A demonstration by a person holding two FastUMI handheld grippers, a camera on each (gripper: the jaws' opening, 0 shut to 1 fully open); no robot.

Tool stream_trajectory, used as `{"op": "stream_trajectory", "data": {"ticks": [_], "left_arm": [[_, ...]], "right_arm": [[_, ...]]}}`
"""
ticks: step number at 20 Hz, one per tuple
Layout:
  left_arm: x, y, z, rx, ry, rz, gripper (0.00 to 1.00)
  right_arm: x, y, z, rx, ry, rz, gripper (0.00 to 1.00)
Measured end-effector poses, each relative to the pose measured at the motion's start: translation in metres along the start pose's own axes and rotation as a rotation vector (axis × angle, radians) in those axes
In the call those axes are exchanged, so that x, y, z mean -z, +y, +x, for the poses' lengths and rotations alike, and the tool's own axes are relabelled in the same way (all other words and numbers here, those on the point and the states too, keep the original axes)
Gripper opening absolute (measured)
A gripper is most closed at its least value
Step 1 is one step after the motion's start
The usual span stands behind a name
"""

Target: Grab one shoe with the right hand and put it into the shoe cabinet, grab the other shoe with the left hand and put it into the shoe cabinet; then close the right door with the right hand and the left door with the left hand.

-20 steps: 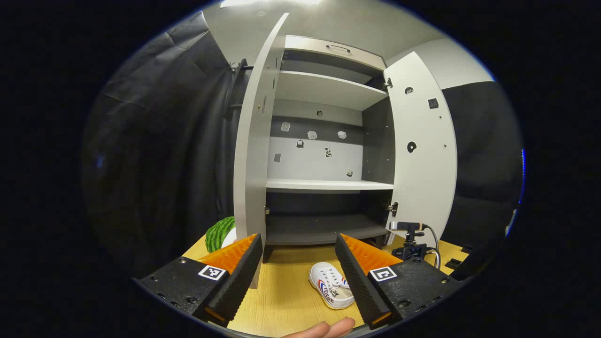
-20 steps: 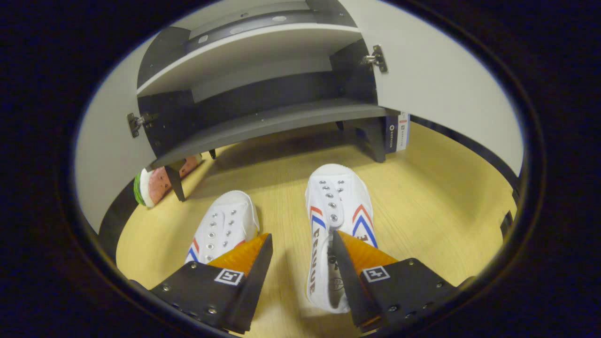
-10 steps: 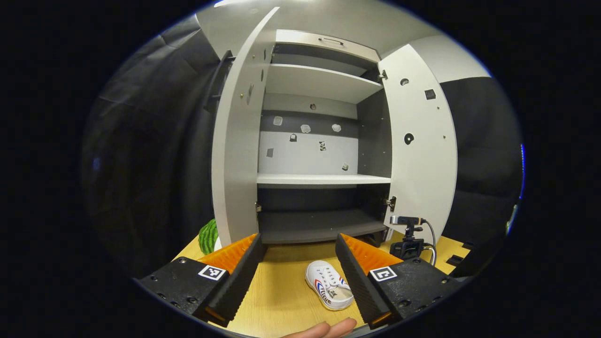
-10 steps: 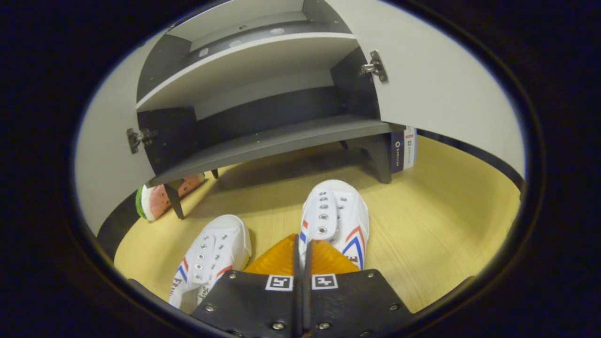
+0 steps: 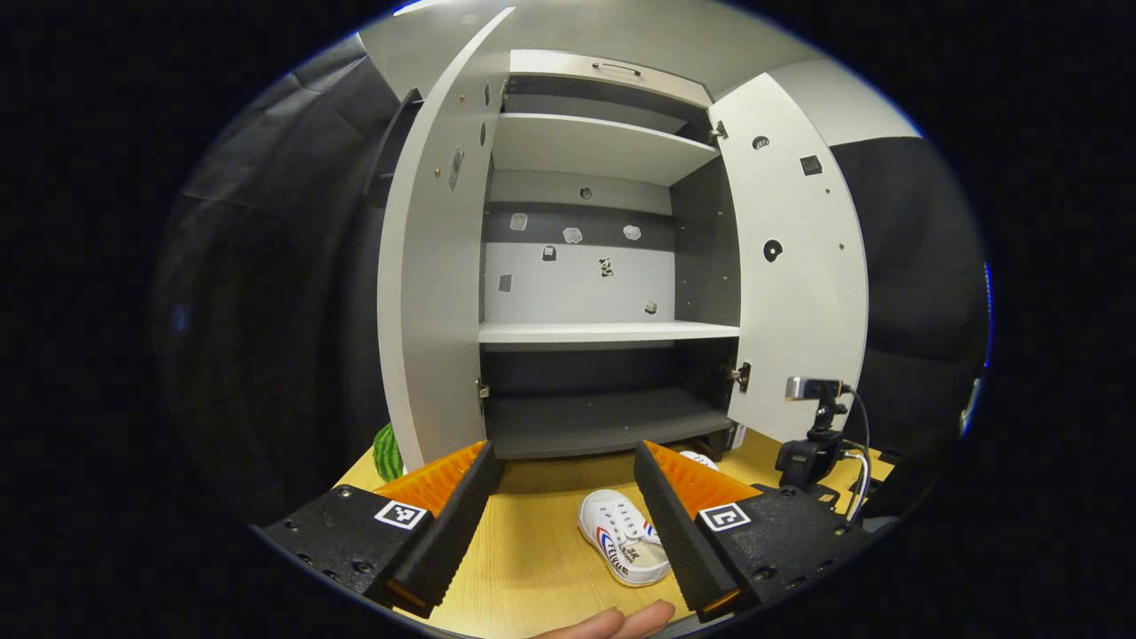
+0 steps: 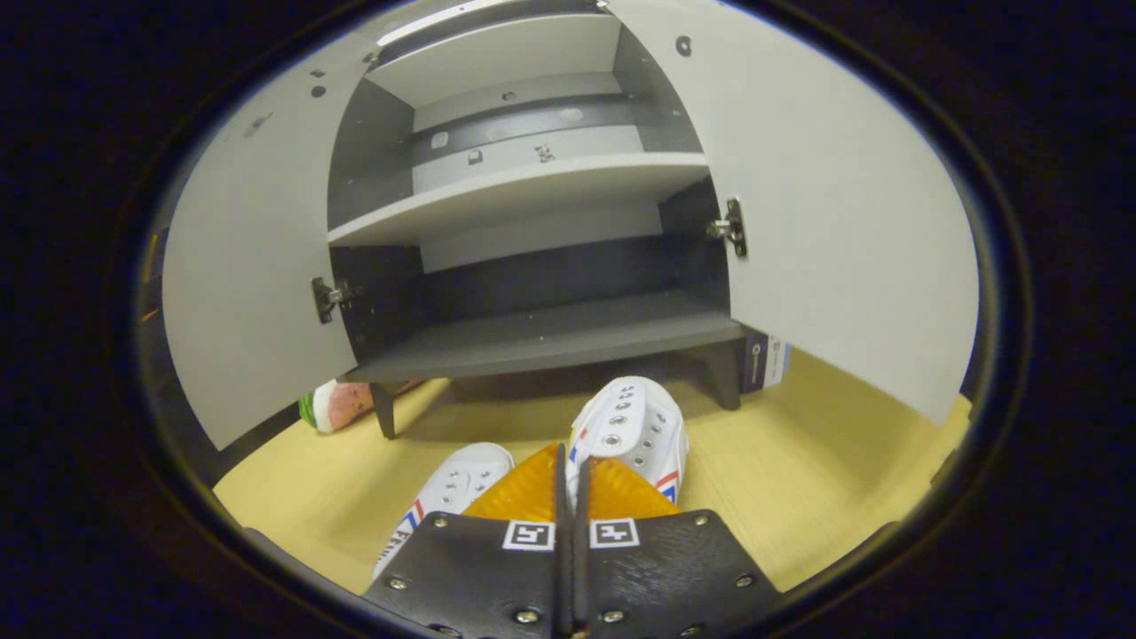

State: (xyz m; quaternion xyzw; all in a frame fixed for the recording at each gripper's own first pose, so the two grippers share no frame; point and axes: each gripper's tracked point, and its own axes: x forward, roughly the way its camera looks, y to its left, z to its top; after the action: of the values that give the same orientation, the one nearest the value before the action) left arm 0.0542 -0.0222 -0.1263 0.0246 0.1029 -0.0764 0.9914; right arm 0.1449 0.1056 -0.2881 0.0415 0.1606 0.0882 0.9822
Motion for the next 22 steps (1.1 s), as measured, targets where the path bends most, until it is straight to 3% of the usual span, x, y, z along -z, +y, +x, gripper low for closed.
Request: {"op": "stream_trajectory", "data": {"ticks": [6,7,8,12,15,17,18,19,22], "left_arm": [[-0.023,0.002,0.005,-0.010,-0.024,0.016,0.96],[-0.028,0.002,0.007,-0.012,-0.032,0.019,0.91],[-0.033,0.001,0.008,-0.011,-0.040,0.027,0.95],[-0.042,-0.005,0.016,0.008,-0.053,0.041,0.95],[-0.043,-0.007,0.023,0.037,-0.056,0.022,0.95],[-0.040,-0.009,0.027,0.060,-0.044,0.006,0.92],[-0.040,-0.009,0.031,0.069,-0.046,-0.008,0.95],[-0.041,-0.006,0.033,0.068,-0.049,-0.017,0.92],[-0.040,0.000,0.039,0.061,-0.059,-0.029,0.95]], "right_arm": [[-0.113,0.034,-0.036,-0.087,-0.167,-0.149,0.00],[-0.133,0.039,-0.040,-0.096,-0.196,-0.185,0.00],[-0.150,0.043,-0.043,-0.105,-0.223,-0.215,0.00],[-0.218,0.063,-0.043,-0.127,-0.316,-0.301,0.00],[-0.264,0.072,-0.026,-0.129,-0.342,-0.332,0.01],[-0.290,0.075,-0.002,-0.128,-0.323,-0.344,0.00],[-0.302,0.076,0.012,-0.127,-0.307,-0.351,0.01],[-0.313,0.076,0.027,-0.130,-0.294,-0.359,0.01],[-0.337,0.076,0.077,-0.139,-0.237,-0.377,0.01]]}}
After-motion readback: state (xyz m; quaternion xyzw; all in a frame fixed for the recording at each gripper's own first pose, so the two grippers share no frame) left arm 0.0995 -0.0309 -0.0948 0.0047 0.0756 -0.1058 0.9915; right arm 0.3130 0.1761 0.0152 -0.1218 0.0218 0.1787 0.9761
